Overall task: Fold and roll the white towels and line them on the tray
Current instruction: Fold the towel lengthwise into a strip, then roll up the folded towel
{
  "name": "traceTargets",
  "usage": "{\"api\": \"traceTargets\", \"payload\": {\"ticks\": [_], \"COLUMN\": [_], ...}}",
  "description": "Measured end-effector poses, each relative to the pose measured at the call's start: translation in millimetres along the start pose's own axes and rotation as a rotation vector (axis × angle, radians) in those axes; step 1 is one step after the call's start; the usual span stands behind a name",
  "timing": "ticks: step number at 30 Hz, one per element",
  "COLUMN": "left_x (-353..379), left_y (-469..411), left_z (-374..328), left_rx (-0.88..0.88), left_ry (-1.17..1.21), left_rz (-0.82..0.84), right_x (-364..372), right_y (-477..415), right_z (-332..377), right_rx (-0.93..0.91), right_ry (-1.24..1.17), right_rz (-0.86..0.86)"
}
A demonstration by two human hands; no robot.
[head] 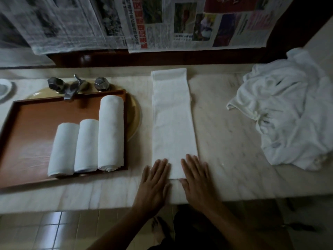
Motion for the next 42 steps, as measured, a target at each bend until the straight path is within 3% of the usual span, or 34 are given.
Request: {"api": "traceTargets", "payload": {"ticks": [8, 15, 25, 30, 32, 36, 42], "left_x": [-12, -9, -22, -19, -26, -45, -50], "left_y": [41, 69, 78, 73, 68, 54, 39], "left_z": [5, -5, -6, 1, 3, 11, 18], "left_rx": [0.089, 0.149, 0.077, 0.071, 0.005, -0.286, -0.495], "left_ry": [-0.049, 0.065, 0.124, 0.094, 0.122, 0.337, 0.474], "left_rz": [0.018, 0.032, 0.03, 0.046, 0.032, 0.026, 0.086], "right_x": [1, 3, -2, -12, -14, -29, -37], "right_y": [34, 71, 90, 85, 76, 58, 49], "right_z": [-9, 15, 3, -3, -12, -30, -37], "right_rx": [0.038, -0.119, -0.174, -0.205, -0.116, 0.063, 0.207], "right_ry": [0.004, -0.033, -0.074, -0.178, -0.293, -0.436, -0.466], "right_rz": [0.035, 0.004, -0.205, -0.172, -0.118, -0.051, 0.045]}}
Point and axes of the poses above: each hand's wrist, its own y-axis away from the middle knuckle, its own x-axis out of the palm, z = x × y, the point moved 7 cm from there along -y, towards the middle knuckle, and after that the axes turned 5 degrees about -x, right-handed, at the moved point
